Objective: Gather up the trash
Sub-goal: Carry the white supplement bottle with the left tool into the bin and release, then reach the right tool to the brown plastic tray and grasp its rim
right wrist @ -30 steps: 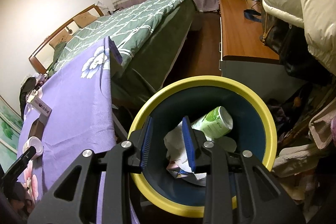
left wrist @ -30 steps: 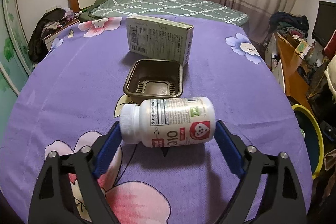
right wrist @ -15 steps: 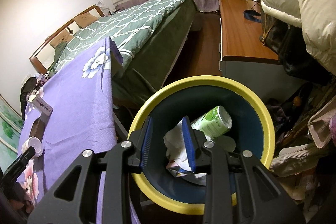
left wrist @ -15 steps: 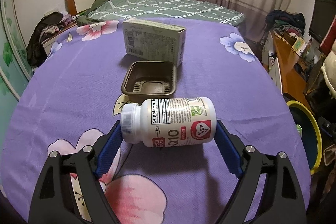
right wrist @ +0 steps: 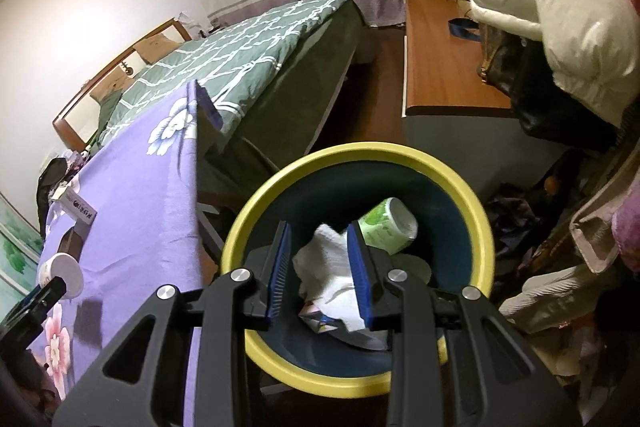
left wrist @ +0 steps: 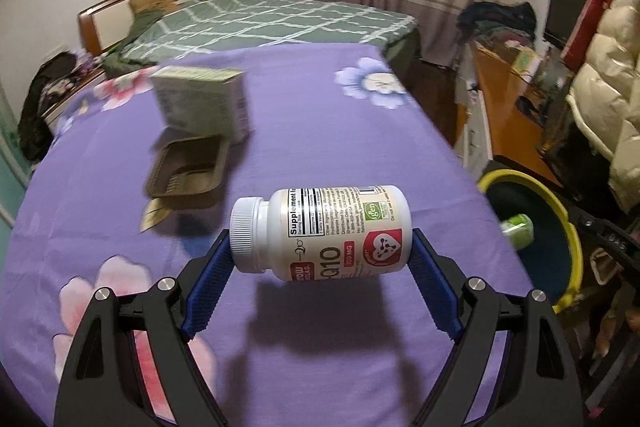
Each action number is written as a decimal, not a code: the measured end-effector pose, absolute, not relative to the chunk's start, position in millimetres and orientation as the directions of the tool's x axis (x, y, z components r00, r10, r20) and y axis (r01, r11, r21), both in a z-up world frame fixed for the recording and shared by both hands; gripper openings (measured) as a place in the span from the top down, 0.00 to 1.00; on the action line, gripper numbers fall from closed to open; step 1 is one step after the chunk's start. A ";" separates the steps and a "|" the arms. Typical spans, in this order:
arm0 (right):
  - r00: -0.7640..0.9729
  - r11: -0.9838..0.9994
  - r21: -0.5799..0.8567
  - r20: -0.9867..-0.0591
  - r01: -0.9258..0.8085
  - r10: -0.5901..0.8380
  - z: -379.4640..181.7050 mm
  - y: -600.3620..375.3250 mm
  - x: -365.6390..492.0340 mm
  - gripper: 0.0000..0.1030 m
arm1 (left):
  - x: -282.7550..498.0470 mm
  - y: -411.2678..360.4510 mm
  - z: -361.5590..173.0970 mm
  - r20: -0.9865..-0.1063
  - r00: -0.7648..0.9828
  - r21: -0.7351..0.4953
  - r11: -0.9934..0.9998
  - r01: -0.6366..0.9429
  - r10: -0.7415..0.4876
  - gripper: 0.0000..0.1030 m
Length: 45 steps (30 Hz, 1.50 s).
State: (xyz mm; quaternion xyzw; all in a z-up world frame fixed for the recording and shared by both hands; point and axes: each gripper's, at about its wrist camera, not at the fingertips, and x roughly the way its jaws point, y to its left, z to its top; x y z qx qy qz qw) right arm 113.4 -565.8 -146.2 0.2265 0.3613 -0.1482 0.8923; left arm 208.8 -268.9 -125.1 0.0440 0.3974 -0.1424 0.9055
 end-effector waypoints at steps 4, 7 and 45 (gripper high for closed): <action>0.686 0.845 0.288 -0.717 0.451 -0.122 -149.1 -572.7 105.6 0.73 | 204.6 -305.6 -118.1 -0.724 0.631 -0.033 0.927 0.372 -0.279 0.18; 0.680 0.836 0.285 -0.721 0.468 -0.134 -152.7 -579.9 99.9 0.73 | 201.4 -336.8 -114.4 -0.719 0.613 -0.038 0.899 0.435 -0.327 0.18; 0.634 0.860 0.214 -0.758 0.463 -0.154 -156.7 -558.5 97.6 0.72 | 189.5 -280.5 -75.9 -0.620 0.697 -0.081 0.913 0.400 -0.360 0.09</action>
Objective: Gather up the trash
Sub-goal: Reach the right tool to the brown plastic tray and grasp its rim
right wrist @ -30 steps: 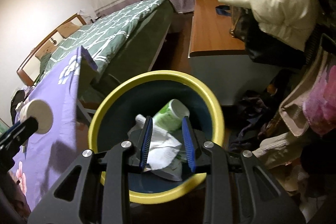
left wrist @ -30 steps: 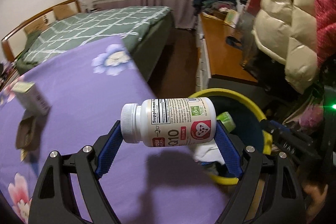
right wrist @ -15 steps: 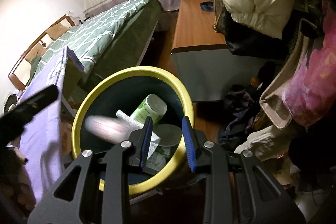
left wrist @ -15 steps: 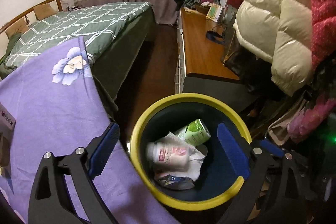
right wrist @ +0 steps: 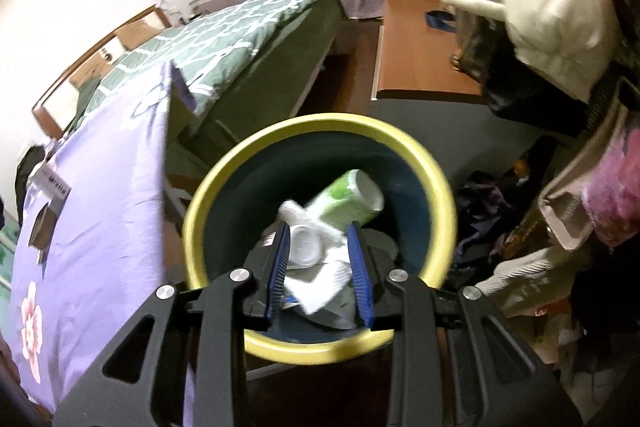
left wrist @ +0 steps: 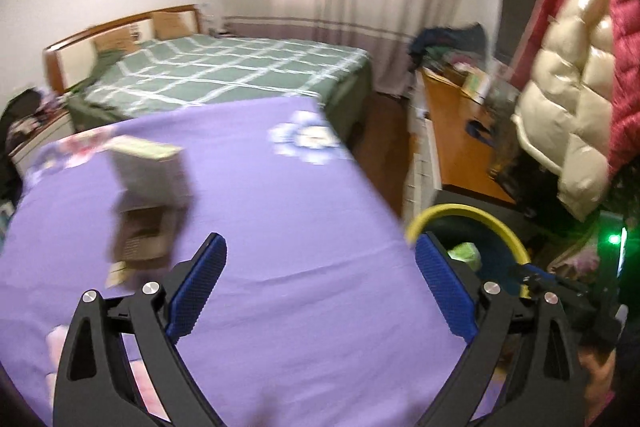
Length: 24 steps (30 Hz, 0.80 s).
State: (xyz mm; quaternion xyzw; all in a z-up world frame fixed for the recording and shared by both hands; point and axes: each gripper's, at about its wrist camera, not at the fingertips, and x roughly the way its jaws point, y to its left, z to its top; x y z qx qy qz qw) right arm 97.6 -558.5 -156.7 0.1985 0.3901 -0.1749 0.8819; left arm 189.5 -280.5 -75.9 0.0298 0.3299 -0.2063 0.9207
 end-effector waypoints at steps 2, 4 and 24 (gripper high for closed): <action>0.639 0.876 0.208 -0.757 0.435 -0.137 -154.3 -544.6 104.9 0.72 | 189.9 -246.3 -76.2 -0.617 0.723 -0.078 0.938 0.338 -0.311 0.09; 0.642 0.891 0.201 -0.757 0.406 -0.122 -151.7 -529.4 113.0 0.72 | 191.6 -216.8 -77.2 -0.617 0.739 -0.078 0.955 0.286 -0.272 0.09; 0.662 0.980 0.193 -0.730 -0.039 0.171 -110.7 -300.4 232.2 0.72 | 198.0 -28.5 -84.7 -0.594 0.803 -0.128 0.991 -0.042 -0.042 0.09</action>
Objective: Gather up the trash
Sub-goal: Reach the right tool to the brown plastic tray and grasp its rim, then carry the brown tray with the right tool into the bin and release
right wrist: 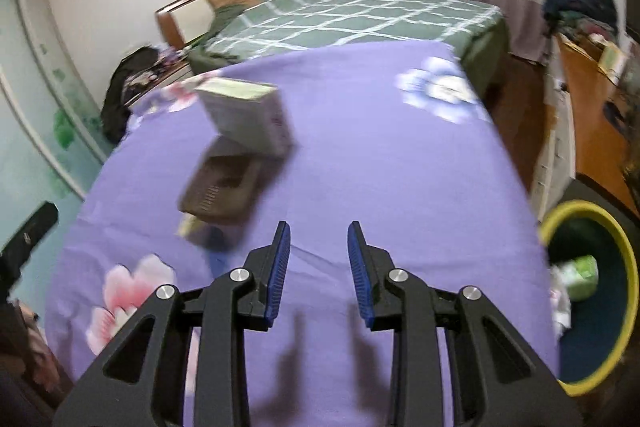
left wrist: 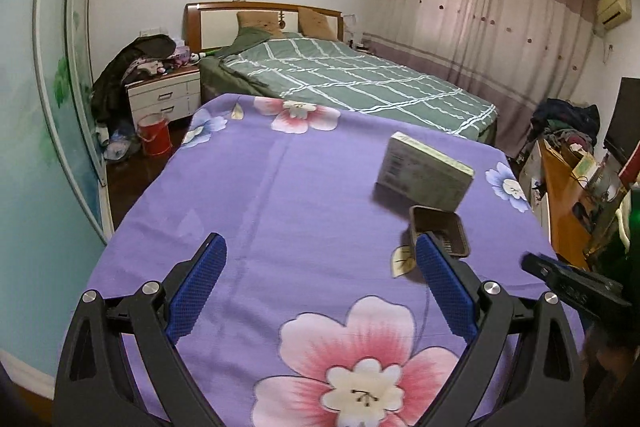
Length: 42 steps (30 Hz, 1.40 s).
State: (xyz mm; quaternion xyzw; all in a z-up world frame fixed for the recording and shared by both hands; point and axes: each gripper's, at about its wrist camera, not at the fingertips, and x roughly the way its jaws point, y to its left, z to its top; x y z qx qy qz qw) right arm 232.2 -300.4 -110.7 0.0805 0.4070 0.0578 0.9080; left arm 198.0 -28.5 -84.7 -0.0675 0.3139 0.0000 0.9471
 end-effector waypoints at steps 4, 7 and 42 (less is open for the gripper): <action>0.642 0.979 0.188 -0.742 -0.076 0.192 -113.4 -265.8 259.4 0.72 | 202.8 -20.5 -89.0 -0.599 0.800 -0.131 0.990 -0.052 -0.037 0.09; 0.619 0.981 0.181 -0.763 -0.073 0.186 -119.9 -252.2 277.0 0.72 | 206.1 -16.6 -91.6 -0.603 0.797 -0.137 0.989 -0.053 -0.040 0.09; 0.659 0.931 0.250 -0.752 0.266 0.014 -124.0 -426.2 197.6 0.96 | 211.9 -73.8 -101.7 -0.629 0.764 -0.133 0.988 0.079 -0.146 0.09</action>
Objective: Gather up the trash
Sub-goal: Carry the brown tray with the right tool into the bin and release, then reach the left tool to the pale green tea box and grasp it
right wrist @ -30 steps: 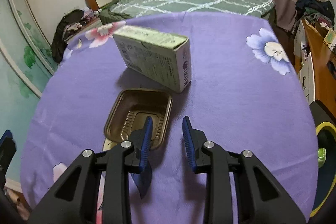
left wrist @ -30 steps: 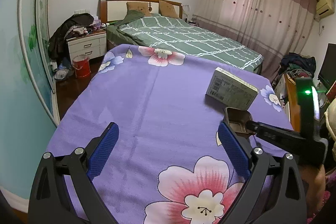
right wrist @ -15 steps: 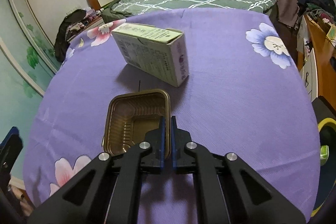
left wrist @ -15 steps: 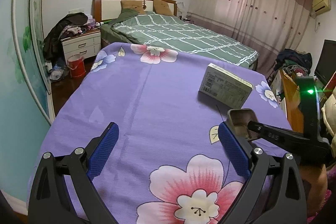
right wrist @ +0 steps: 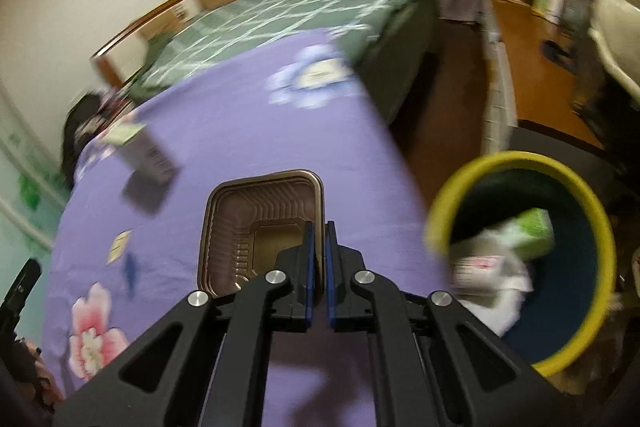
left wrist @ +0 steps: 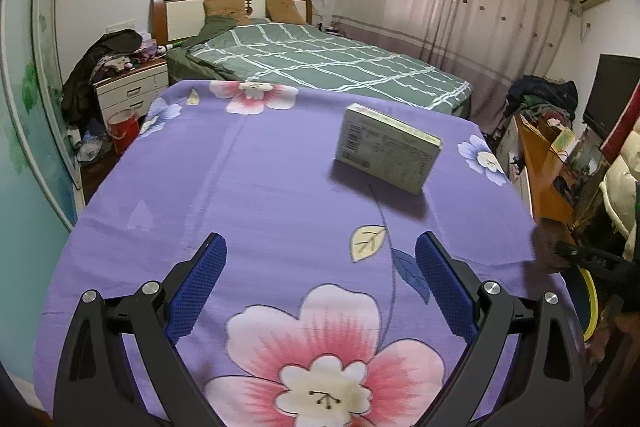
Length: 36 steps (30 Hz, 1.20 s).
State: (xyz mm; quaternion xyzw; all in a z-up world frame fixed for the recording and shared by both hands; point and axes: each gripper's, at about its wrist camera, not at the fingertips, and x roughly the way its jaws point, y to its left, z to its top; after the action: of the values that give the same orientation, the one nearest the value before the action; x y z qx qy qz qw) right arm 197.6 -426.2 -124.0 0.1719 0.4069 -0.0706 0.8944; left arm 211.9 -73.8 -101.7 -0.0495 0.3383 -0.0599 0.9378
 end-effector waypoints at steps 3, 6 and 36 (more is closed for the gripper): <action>0.655 0.903 0.253 -0.755 0.348 -0.041 -127.3 -462.7 184.0 0.95 | 212.4 -83.2 -102.9 -0.633 0.759 -0.130 0.987 0.092 -0.153 0.09; 0.639 0.870 0.247 -0.763 0.427 -0.097 -135.7 -496.9 169.4 0.95 | 213.1 -93.9 -103.9 -0.638 0.754 -0.120 0.987 0.106 -0.159 0.09; 0.634 0.855 0.261 -0.767 0.448 -0.098 -158.6 -526.1 159.8 0.78 | 331.8 -206.0 -126.8 -0.710 0.700 -0.053 0.997 0.057 -0.078 0.09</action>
State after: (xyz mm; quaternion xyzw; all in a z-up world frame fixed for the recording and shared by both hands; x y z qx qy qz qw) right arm 159.8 -526.1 -158.6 0.2195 0.3985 -0.1555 0.8768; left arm 331.8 -206.0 -126.8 -0.0136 0.3855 -0.0367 0.9219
